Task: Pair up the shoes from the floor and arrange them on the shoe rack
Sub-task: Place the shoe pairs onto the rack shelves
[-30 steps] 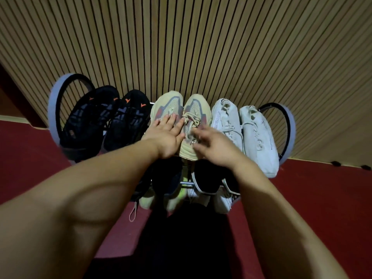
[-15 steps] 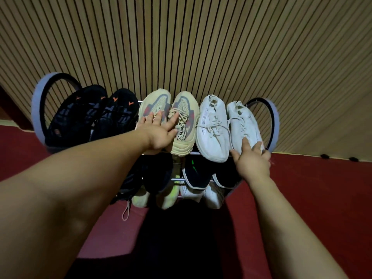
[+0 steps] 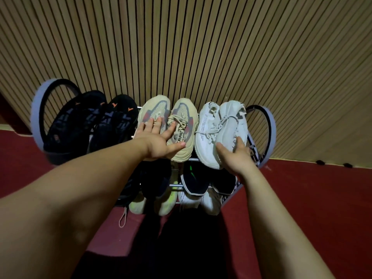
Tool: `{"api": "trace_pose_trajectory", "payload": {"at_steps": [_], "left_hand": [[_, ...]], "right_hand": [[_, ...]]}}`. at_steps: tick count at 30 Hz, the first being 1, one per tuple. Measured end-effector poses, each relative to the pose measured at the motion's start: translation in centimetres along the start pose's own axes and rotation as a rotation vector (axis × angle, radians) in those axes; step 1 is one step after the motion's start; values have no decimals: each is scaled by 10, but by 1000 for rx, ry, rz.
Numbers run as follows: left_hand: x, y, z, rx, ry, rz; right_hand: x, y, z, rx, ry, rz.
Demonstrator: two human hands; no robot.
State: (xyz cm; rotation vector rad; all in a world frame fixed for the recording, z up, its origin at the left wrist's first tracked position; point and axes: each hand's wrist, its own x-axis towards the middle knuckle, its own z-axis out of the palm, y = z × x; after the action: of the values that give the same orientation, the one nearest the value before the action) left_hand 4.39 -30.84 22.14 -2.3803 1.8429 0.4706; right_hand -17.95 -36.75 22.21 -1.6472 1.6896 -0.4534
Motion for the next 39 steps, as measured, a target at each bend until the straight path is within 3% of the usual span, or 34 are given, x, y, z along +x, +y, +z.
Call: {"api": "trace_pose_trajectory", "payload": {"at_steps": [3,7,10,13,17,20,23,25,30,34,36,39], "left_hand": [[2,-2,0,-8,-4,9],[4,-5,-1,-118,-3,19],[2,-13,-5,-372,45,58],[-11,-24,-15,-818,88,100],[-40,-41,-32,-1028,420,37],[-47,-55,-38,-966,520,-15],[-47,-61,-33,-851,449,-62],[-47,-60,-30,-736,417,-67],[-49,-62,-43,-320,329,29],[-49,-61,-68,-109,121,198],[-47,-58,-63,-125,-1,239],[-41,-55,-41,-87,96,198]], "right_hand": [[8,-7,7,11,29,89],[1,-13,-3,237,96,14],[-12,-20,-19,158,109,-211],[-22,-32,-27,48,9,-484],[-16,-50,-16,-277,-201,-734],[-5,-61,6,-612,-339,-769],[2,-66,23,-603,-349,-556],[4,-68,29,-601,-296,-531],[10,-84,-1,-647,-307,-790],[8,-103,-14,-922,-206,-995],[8,-103,-1,-1010,-115,-934],[8,-85,19,-810,-22,-656]]}}
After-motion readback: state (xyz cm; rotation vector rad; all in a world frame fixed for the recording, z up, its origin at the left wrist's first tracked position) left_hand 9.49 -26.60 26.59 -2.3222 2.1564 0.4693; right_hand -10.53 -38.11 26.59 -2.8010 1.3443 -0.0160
